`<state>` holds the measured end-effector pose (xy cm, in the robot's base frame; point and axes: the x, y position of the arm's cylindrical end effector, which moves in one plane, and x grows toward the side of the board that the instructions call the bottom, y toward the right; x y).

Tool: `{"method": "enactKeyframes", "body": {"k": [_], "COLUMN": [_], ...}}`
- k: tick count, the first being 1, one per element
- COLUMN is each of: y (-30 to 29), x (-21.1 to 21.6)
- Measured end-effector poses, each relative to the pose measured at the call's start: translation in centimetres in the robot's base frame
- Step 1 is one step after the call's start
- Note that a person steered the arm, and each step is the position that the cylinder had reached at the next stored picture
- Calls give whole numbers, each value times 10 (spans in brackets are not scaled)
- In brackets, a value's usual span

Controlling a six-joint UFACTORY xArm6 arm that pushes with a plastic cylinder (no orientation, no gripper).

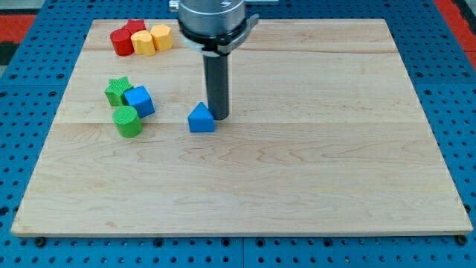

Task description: Place the blue triangle below the green circle

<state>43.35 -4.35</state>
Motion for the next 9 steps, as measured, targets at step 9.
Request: {"method": "enactKeyframes", "body": {"k": [9], "y": [-109], "x": [97]}}
